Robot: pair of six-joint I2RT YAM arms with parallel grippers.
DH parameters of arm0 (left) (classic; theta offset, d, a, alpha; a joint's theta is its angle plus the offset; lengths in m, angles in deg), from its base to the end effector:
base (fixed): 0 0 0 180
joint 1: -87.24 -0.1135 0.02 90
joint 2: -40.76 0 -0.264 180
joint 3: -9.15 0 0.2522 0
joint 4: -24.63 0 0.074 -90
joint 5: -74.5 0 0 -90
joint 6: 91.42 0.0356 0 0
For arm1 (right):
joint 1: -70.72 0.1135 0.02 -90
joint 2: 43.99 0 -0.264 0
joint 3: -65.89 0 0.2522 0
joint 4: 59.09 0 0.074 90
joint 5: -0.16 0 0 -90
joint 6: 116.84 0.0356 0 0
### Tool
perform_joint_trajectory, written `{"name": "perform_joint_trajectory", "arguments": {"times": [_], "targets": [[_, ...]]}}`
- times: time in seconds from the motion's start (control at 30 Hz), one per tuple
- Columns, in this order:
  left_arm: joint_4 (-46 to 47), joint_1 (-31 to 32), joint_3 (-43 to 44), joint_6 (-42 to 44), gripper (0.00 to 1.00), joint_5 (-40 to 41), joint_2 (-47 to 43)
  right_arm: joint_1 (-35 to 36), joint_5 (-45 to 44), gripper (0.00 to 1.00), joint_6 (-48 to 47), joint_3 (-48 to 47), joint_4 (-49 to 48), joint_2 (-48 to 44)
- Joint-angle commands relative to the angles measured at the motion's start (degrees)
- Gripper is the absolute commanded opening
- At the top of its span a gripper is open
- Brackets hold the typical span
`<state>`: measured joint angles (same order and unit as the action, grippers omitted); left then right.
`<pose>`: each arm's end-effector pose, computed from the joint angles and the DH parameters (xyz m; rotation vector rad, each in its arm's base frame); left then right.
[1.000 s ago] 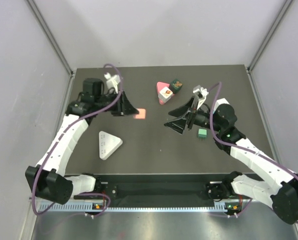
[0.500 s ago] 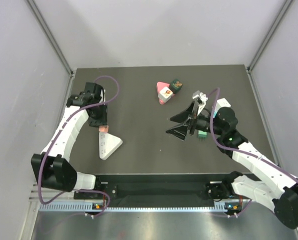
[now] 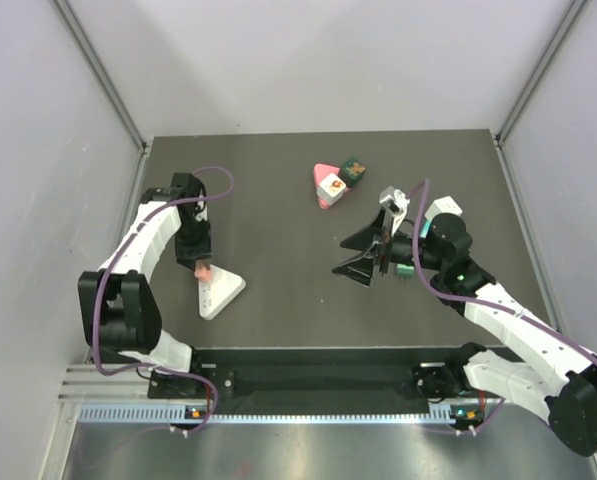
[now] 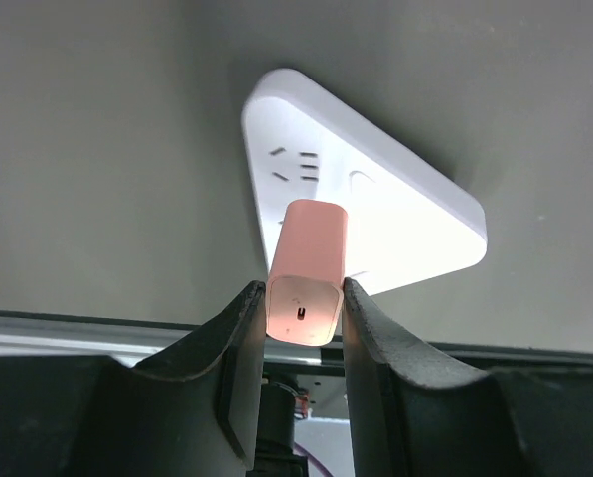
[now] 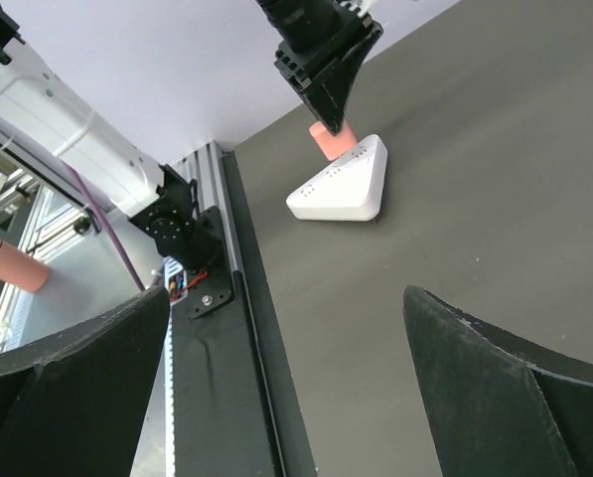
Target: Insert the plug
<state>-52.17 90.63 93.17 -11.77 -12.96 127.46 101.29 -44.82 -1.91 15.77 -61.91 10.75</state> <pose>0.2763 -0.0148 0.2575 -0.1853 2.9481 0.0325 0.1750 0.1326 0.3056 -0.7417 1.6125 1.3472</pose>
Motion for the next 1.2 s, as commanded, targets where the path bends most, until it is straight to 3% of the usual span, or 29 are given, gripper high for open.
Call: {"name": "perform_joint_trajectory", "arguments": {"times": [0.0,0.37,0.63,1.17], "targets": [[1.3,-0.6,-0.6,0.2,0.0,-4.0,1.7,-0.5,0.9,1.0,-2.0,-1.0,-0.6,-1.2],[0.6,-3.0,0.7,2.5,0.0,-1.4,4.2,-0.6,0.1,1.0,-3.0,-1.2,0.8,-1.7],[2.7,-3.0,-0.9,3.1,0.0,-4.7,4.9,-0.6,-0.3,1.0,-3.6,-1.3,1.1,-1.0],[0.9,-3.0,6.3,1.8,0.0,-3.9,6.1,-0.5,-1.4,1.0,-5.1,-1.7,3.2,-0.2]]}}
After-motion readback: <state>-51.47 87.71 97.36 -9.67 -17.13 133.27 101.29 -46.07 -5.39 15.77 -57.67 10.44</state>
